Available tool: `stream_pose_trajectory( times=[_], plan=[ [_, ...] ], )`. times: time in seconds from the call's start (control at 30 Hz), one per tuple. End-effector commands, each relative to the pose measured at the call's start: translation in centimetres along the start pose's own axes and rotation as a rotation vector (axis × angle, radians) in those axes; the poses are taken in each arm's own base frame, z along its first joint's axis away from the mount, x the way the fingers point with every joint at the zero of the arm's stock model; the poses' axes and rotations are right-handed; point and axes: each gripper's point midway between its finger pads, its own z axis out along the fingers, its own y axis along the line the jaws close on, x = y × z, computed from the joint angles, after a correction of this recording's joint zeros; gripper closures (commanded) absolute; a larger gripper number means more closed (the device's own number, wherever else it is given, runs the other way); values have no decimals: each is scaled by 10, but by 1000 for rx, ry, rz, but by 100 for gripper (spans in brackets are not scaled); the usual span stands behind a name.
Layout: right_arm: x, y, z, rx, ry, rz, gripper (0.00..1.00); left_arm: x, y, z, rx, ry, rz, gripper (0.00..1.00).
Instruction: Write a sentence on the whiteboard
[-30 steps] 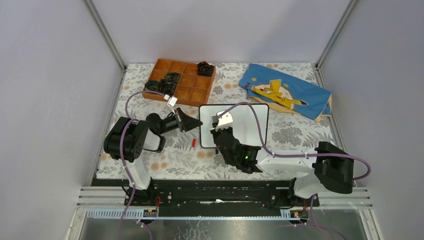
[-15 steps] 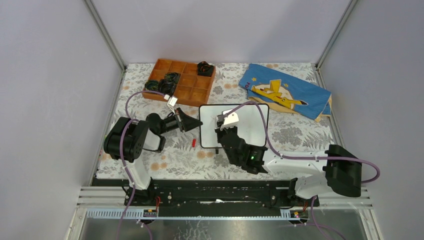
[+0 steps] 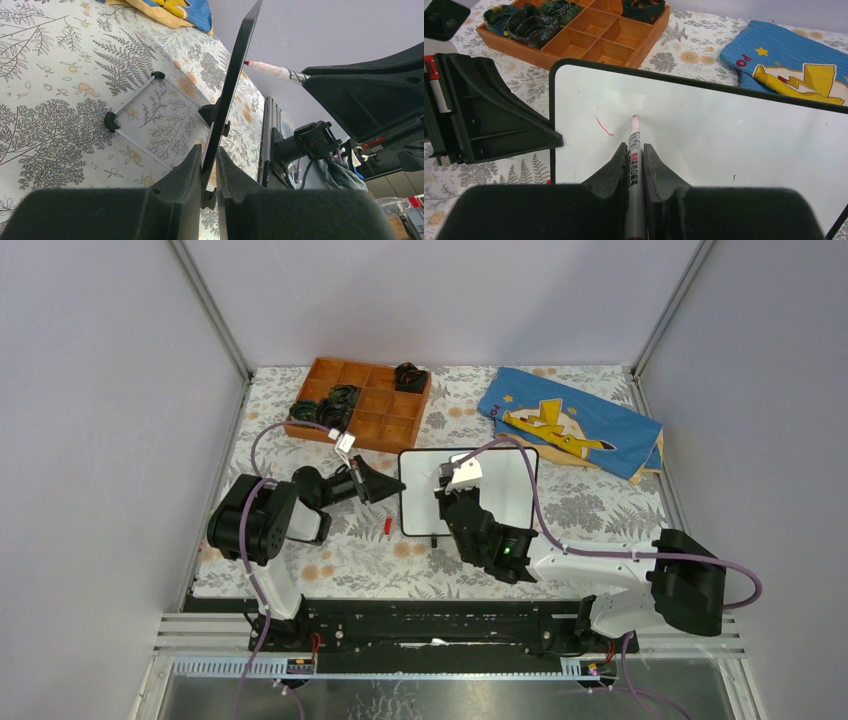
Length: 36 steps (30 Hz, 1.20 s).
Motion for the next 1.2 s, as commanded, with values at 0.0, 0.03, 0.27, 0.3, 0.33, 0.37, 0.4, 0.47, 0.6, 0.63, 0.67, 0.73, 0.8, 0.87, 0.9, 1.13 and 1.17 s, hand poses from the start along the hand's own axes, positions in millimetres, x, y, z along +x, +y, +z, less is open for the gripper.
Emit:
stream_pose_trajectory(
  times=[0.0, 0.03, 0.27, 0.3, 0.33, 0.37, 0.4, 0.47, 0.6, 0.63, 0.67, 0.73, 0.8, 0.87, 0.9, 1.13, 1.17],
  plan=[
    [-20, 4, 5, 9, -43, 55, 100, -6, -11, 3, 36, -15, 73, 80],
    [-20, 5, 6, 9, -42, 55, 100, -6, -11, 3, 36, -15, 73, 80],
    [-9, 9, 8, -2, -14, 49, 100, -7, -12, 3, 38, -15, 73, 80],
    [-6, 9, 7, -4, -8, 49, 100, -6, -12, 4, 38, -15, 73, 80],
    [-4, 10, 7, -8, -2, 50, 100, -6, -12, 4, 38, -15, 72, 80],
    [-3, 10, 7, -10, 2, 52, 100, -6, -12, 4, 37, -14, 72, 81],
    [-1, 10, 7, -13, 6, 54, 100, -7, -12, 4, 38, -15, 74, 81],
    [2, 12, 6, -27, 17, 60, 100, -7, -12, 4, 39, -16, 74, 81],
    [12, 15, 4, -44, 49, 69, 100, -7, -12, 4, 39, -16, 74, 81],
    [15, 15, 3, -48, 57, 68, 100, -7, -12, 4, 38, -16, 73, 81],
    [17, 16, 3, -52, 64, 68, 100, -7, -13, 4, 40, -16, 74, 81],
    [24, 17, 1, -60, 81, 63, 100, -8, -13, 4, 40, -16, 75, 81],
    [29, 19, -1, -67, 94, 59, 100, -8, -13, 4, 40, -17, 75, 81],
    [34, 22, -2, -79, 109, 56, 100, -7, -13, 4, 40, -16, 74, 81],
    [37, 24, -3, -86, 117, 56, 100, -7, -13, 4, 40, -16, 74, 81],
    [47, 36, -6, -120, 148, 48, 100, -7, -13, 4, 40, -16, 73, 81],
    [47, 37, -6, -121, 149, 47, 100, -7, -13, 4, 39, -16, 73, 81]
  ],
)
